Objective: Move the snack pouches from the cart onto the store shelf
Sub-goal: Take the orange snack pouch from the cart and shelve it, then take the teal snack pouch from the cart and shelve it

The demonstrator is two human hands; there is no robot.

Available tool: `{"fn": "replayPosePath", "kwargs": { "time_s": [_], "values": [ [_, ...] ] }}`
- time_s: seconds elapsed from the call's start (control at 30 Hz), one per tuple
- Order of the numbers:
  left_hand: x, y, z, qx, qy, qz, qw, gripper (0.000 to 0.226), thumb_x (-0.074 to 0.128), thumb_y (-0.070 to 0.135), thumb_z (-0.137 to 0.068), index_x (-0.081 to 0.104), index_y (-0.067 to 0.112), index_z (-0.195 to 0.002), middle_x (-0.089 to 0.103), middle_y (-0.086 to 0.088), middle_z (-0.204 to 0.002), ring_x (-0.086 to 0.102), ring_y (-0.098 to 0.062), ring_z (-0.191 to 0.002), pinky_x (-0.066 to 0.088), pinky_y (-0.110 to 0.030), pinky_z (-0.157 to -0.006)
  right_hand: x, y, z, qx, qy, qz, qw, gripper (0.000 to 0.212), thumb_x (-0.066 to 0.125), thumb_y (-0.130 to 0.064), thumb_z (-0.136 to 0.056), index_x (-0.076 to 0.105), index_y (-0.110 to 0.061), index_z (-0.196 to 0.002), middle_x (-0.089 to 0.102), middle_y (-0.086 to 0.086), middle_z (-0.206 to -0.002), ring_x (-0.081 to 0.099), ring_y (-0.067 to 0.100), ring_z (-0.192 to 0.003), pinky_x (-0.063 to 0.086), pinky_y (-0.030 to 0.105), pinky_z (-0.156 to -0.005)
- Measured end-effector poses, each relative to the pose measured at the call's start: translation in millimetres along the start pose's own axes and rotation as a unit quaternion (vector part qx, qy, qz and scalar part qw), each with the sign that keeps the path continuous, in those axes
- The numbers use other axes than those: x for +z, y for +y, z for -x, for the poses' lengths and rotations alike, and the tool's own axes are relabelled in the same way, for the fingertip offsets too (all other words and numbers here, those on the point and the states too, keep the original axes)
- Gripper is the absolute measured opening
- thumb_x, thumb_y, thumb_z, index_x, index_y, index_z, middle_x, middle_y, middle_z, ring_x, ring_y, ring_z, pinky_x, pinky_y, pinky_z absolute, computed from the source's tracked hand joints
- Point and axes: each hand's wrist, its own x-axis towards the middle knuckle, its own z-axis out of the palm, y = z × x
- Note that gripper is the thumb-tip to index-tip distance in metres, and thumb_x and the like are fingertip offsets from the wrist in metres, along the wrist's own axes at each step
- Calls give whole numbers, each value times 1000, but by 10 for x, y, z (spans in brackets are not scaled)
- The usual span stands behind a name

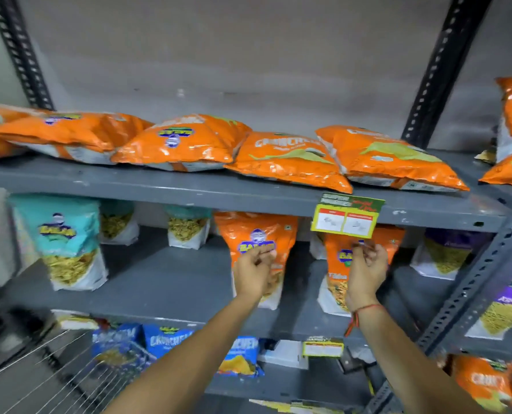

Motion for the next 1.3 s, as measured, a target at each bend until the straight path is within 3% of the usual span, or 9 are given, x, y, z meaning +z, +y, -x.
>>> {"fn": "replayPosePath", "kwargs": {
  "time_s": [0.27, 0.47, 0.6, 0.73, 0.87, 1.0, 1.07, 1.17, 1.3],
  "values": [
    [-2255, 224, 190, 29, 132, -26, 990, 21, 72, 18, -80, 72, 12, -100, 75, -20, -92, 65, 0, -71, 54, -28, -77, 1328, -277, 1829, 16, -300, -26, 953, 16, 61, -13, -89, 58, -19, -103, 64, 19, -100, 60, 16, -86, 45, 30, -77],
    [-4170, 79, 809, -10, 272, -62, 960, 19, 71, 14, -81, 72, 8, -98, 75, -14, -96, 65, 2, -71, 53, -32, -82, 2042, -180, 3431, 70, -519, 8, 852, 18, 62, -14, -88, 59, -14, -106, 60, 7, -88, 55, 12, -79, 42, 23, -69],
    [-5170, -350, 1418, -136, 320, -227, 910, 23, 68, 29, -82, 74, 16, -100, 77, -13, -98, 70, -19, -93, 53, -33, -82, 2241, 270, 4245, 108, -638, 85, 758, 21, 58, -2, -89, 57, 2, -109, 58, 14, -96, 55, 11, -78, 44, 8, -62],
    [-5807, -1095, 2094, -324, 206, -412, 827, 23, 59, 22, -83, 68, 12, -101, 71, -22, -105, 66, -37, -102, 52, -42, -83, 2252, 1004, 4798, 103, -753, 230, 607, 27, 61, 7, -83, 55, 17, -108, 58, 15, -87, 55, 16, -76, 42, 13, -67],
    [-5898, -1838, 2717, -498, 98, -462, 727, 29, 56, 17, -82, 62, 6, -108, 69, -23, -110, 65, -40, -104, 54, -43, -84, 2173, 1872, 5121, 120, -825, 390, 390, 20, 59, 11, -83, 56, 10, -103, 46, 8, -78, 49, 1, -60, 41, 11, -59],
    [-5656, -2469, 3109, -590, 45, -379, 711, 34, 49, 15, -85, 60, 11, -117, 68, -19, -116, 64, -36, -109, 53, -40, -87, 2070, 2564, 5347, 46, -863, 466, 192, 56, 68, -20, -82, 50, -5, -132, 55, 8, -123, 54, 19, -113, 38, 23, -89],
    [-5496, -2661, 3189, -614, 74, -301, 726, 38, 51, 13, -85, 55, 10, -122, 66, -19, -120, 63, -35, -110, 50, -38, -87, 2029, 2783, 5483, 57, -878, 438, 186, 62, 74, -20, -77, 49, -5, -131, 55, 11, -130, 52, 28, -125, 41, 29, -99],
    [-5348, -2807, 3157, -610, 204, -187, 743, 38, 64, 9, -81, 62, 7, -119, 70, -15, -117, 66, -26, -106, 48, -29, -81, 2001, 3021, 5617, 144, -878, 381, 251, 52, 79, 2, -69, 59, -10, -115, 64, 3, -113, 60, 32, -116, 48, 35, -101],
    [-5303, -2899, 3019, -583, 331, -131, 730, 24, 70, 6, -78, 72, 7, -102, 76, -13, -99, 69, -20, -83, 51, -26, -67, 2012, 3198, 5646, 161, -852, 371, 333, 13, 77, -6, -73, 75, -11, -85, 74, 8, -89, 69, 27, -91, 56, 40, -81]
  ]
}}
